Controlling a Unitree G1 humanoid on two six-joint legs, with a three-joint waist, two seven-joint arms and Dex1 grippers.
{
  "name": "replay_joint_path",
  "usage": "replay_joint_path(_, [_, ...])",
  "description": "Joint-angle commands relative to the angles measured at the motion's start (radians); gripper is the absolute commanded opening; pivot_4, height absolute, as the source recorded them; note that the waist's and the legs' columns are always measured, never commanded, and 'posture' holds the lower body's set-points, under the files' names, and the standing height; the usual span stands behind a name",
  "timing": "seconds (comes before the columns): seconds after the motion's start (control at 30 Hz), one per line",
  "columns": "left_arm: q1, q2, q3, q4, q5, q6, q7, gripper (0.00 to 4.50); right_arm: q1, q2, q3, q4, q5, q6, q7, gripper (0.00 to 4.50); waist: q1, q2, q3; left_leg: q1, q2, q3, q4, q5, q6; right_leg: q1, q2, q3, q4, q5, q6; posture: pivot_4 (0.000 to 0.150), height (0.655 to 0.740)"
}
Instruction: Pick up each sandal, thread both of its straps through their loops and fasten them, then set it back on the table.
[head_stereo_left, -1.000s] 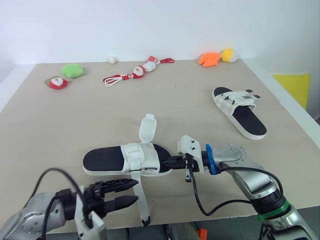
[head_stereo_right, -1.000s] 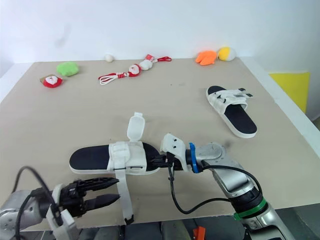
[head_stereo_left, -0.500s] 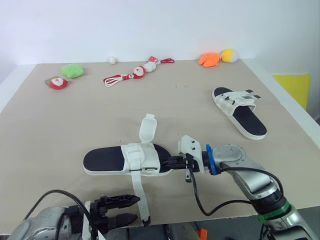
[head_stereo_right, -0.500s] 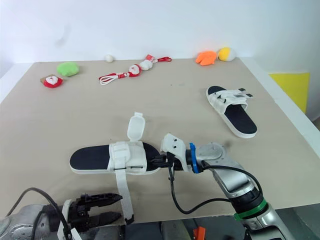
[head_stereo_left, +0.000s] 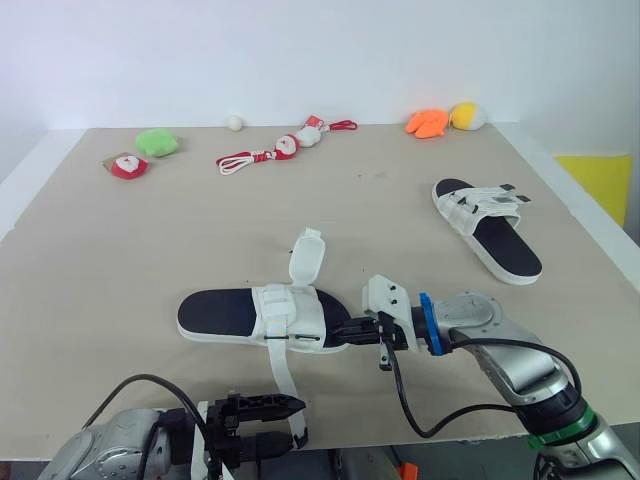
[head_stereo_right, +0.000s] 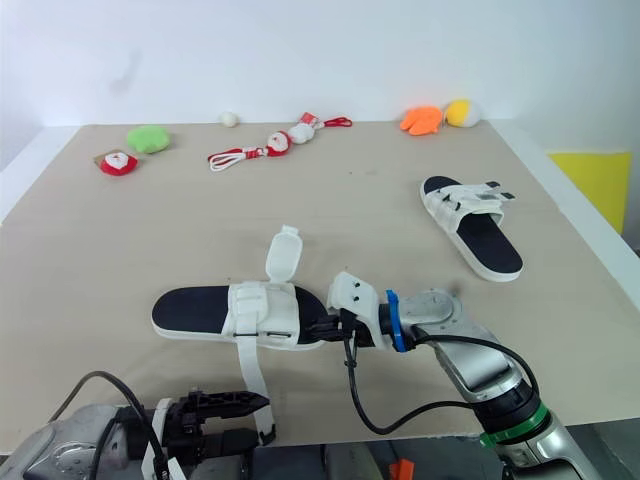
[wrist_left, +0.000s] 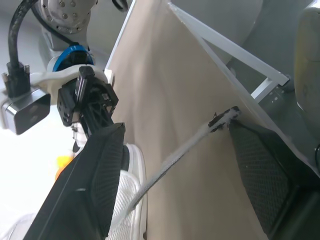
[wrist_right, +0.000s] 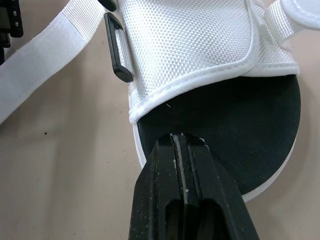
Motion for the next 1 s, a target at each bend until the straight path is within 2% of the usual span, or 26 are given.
replay_joint_path(0.03, [-0.011,0.018,-0.031,-0.008,-0.005,0.022,-0.005,2.06,0.019,-0.013,0.032,-0.005,0.001,0.023,0.008,0.00,0.000,0.000,0.000,0.000,0.000,0.000,0.000,0.000,0.000,0.000,0.000,0.000,0.000,0.000,0.000,0.150,0.7400])
replay_joint_path(0.07, [-0.013,0.021,-0.035,-0.006,-0.007,0.024,-0.004,1.87,0.019,-0.013,0.032,-0.005,0.000,0.023,0.008,0.00,0.000,0.001,-0.001,0.000,0.000,0.000,0.000,0.000,0.000,0.000,0.000,0.000,0.000,0.000,0.000,0.150,0.7400])
replay_joint_path(0.13, [-0.017,0.029,-0.041,0.002,-0.008,0.028,-0.001,1.00,0.019,-0.012,0.032,-0.005,-0.001,0.022,0.006,0.00,0.000,0.004,-0.002,0.000,0.000,0.000,0.000,0.000,0.000,0.000,0.000,0.000,0.000,0.000,0.000,0.150,0.7400])
replay_joint_path(0.2, [-0.017,0.035,-0.043,0.007,-0.008,0.030,0.003,0.46,0.019,-0.010,0.032,-0.006,0.000,0.022,0.005,0.00,0.000,0.006,-0.004,0.000,0.000,0.000,0.000,0.000,0.000,0.001,0.000,0.000,0.000,0.000,0.000,0.150,0.7400])
replay_joint_path(0.23, [-0.015,0.035,-0.042,0.008,-0.009,0.032,0.005,0.01,0.019,-0.010,0.031,-0.005,-0.001,0.022,0.005,0.00,0.000,0.007,-0.005,0.001,-0.001,0.000,0.000,0.000,0.000,0.001,0.000,0.000,0.000,0.000,0.000,0.150,0.7400])
replay_joint_path(0.37, [-0.012,0.042,-0.060,0.023,-0.069,0.052,0.005,0.01,0.014,-0.007,0.033,0.001,-0.004,0.019,0.004,0.00,0.000,0.011,-0.007,0.001,-0.001,0.000,0.000,0.000,0.000,0.001,0.000,0.001,0.000,-0.001,0.001,0.150,0.7400])
replay_joint_path(0.53, [-0.020,0.094,-0.110,-0.067,-0.368,0.223,-0.071,0.01,-0.001,0.000,0.044,0.020,-0.017,0.022,-0.006,0.00,0.000,0.011,-0.008,0.001,0.000,0.000,-0.001,-0.001,-0.001,0.000,0.000,0.001,0.000,-0.002,0.002,0.150,0.7400])
replay_joint_path(0.6, [-0.038,0.117,-0.095,-0.121,-0.438,0.270,-0.094,0.01,-0.016,0.006,0.053,0.042,-0.036,0.030,-0.023,0.00,-0.001,0.008,-0.006,0.001,0.000,0.000,-0.001,-0.001,-0.001,0.000,0.000,0.001,0.000,-0.002,0.002,0.150,0.7400])
replay_joint_path(0.9, [-0.022,0.145,0.042,-0.168,-0.447,0.235,-0.097,0.01,-0.020,0.010,0.065,0.057,-0.042,0.003,-0.034,0.00,-0.009,0.006,-0.006,0.003,0.001,0.001,-0.001,-0.001,-0.001,0.000,0.001,0.001,0.000,-0.002,0.002,0.150,0.7400])
replay_joint_path(1.0, [0.012,0.157,0.108,-0.106,-0.364,0.142,-0.087,0.71,-0.015,0.016,0.067,0.055,-0.040,0.001,-0.038,0.00,-0.011,0.006,-0.006,0.003,0.001,0.001,-0.001,-0.001,-0.001,0.000,0.001,0.001,0.000,-0.002,0.002,0.150,0.7400])
